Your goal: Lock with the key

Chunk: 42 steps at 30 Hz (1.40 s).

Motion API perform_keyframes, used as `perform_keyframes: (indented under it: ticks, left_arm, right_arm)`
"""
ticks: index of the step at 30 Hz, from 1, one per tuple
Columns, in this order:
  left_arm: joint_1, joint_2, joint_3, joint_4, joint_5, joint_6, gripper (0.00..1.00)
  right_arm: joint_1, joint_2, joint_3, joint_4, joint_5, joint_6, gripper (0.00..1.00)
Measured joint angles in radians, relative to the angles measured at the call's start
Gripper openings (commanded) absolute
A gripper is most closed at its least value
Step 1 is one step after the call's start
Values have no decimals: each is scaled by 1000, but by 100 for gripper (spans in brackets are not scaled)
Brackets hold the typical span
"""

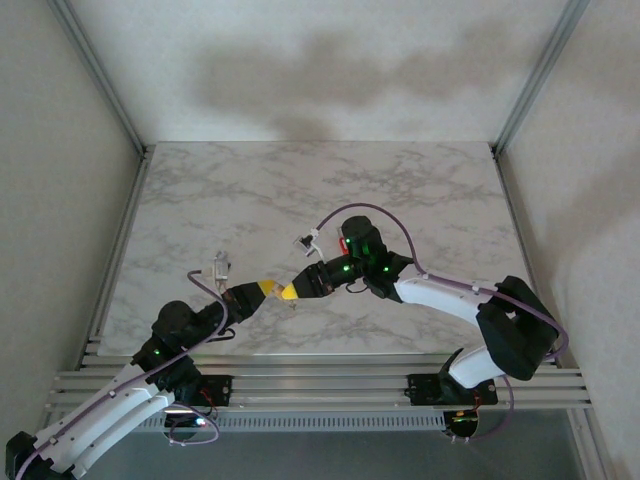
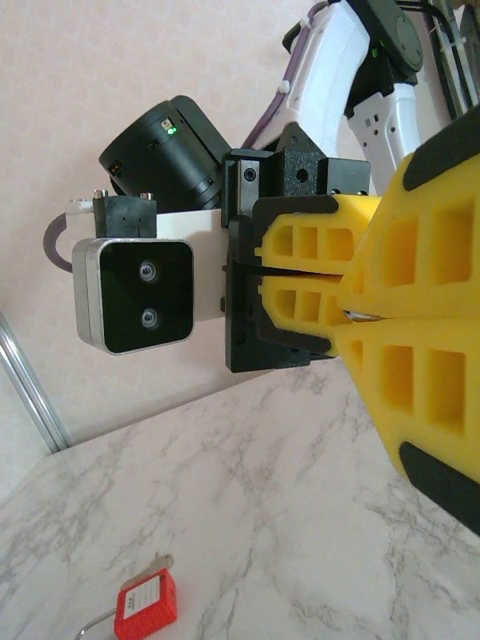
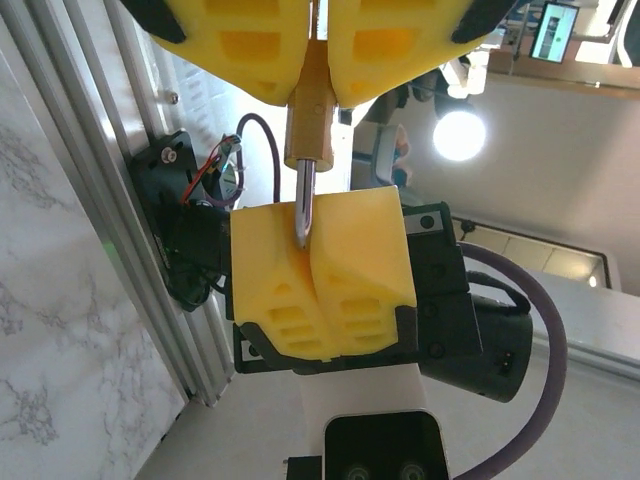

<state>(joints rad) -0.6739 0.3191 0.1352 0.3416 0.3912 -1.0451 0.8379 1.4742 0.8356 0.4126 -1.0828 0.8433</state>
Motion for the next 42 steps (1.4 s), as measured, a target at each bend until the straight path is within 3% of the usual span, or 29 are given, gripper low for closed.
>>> perform_keyframes:
  ticks: [18,34,42]
  left_arm:
    - [-23,0,-22,7,-60,-27,0]
    - [-71,25,-39,63,-235,-40,0]
    - [-85,11,-39,55,-262,-40,0]
  right_arm:
    - [-3,30,23,-65,18,-64,0]
    - [-13,106,56,55,30,50,0]
    - [-14,103,56,55,29,47,0]
